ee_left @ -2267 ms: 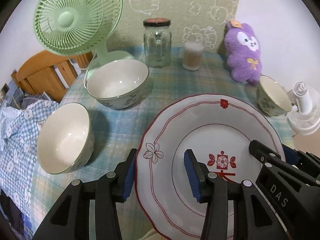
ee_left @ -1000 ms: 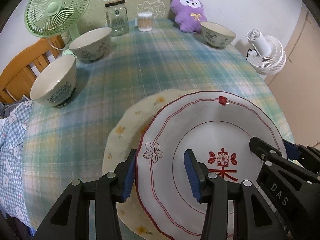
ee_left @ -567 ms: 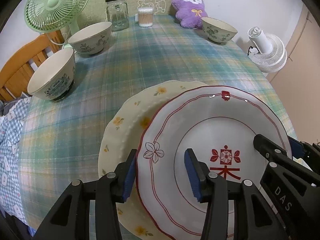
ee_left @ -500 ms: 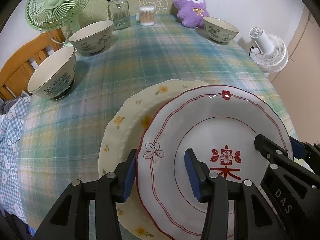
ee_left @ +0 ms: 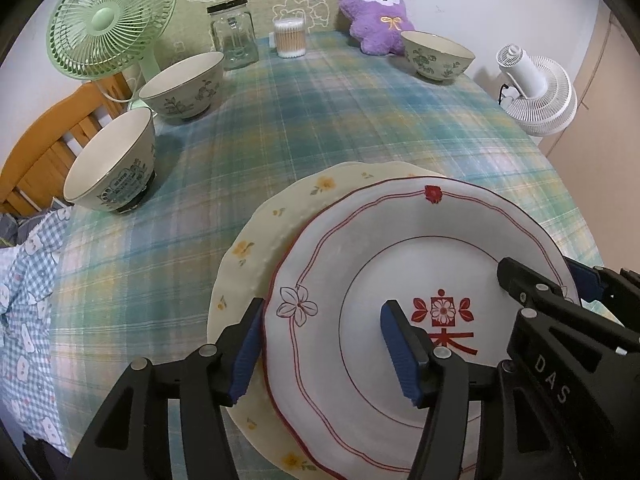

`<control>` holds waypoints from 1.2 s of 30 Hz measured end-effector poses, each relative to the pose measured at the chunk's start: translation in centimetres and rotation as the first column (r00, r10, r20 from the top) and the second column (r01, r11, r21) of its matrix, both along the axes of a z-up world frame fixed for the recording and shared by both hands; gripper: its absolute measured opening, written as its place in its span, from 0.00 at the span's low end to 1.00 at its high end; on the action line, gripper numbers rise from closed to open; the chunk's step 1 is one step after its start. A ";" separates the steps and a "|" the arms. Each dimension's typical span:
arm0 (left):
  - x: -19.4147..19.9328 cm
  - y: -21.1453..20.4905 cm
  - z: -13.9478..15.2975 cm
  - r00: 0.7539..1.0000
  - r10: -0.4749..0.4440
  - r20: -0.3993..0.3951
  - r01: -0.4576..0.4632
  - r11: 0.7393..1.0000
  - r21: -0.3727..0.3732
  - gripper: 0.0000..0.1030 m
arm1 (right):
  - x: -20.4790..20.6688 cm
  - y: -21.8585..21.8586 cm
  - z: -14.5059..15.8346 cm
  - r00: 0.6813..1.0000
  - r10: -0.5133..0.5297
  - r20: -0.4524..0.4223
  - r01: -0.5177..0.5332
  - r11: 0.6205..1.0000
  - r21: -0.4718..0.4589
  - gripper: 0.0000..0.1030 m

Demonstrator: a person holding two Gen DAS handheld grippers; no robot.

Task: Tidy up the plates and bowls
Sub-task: 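Set the red-rimmed plate onto the yellow stack and open both grippers, then pull both grippers back up from the plate stack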

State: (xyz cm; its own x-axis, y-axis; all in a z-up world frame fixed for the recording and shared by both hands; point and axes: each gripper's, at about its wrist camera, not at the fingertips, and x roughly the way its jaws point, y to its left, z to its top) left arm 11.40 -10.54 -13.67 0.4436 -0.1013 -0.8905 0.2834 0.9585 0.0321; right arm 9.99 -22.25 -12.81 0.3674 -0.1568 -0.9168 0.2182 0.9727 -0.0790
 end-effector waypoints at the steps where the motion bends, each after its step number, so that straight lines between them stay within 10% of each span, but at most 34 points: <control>1: 0.0 -0.1 0.0 1.000 0.001 0.000 -0.001 1.000 0.002 0.59 | 0.0 0.0 0.0 1.000 0.001 0.000 -0.001 1.000 0.002 0.40; 23: 0.2 0.9 -0.2 0.995 0.092 0.028 -0.094 0.992 0.080 0.71 | 0.5 1.5 0.1 0.997 0.073 0.010 -0.073 0.997 0.022 0.31; 36: -0.1 2.9 2.5 0.995 0.083 0.056 -0.083 0.997 -0.010 0.83 | 0.5 0.8 1.6 1.000 0.019 0.011 -0.020 0.997 0.075 0.49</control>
State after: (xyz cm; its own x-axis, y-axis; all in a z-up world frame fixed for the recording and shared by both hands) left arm 11.29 -7.64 -11.18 0.4998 -0.0686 -0.8634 0.2010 0.9788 0.0386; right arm 10.48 -21.49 -11.22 0.3793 -0.0806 -0.9218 0.1995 0.9799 -0.0036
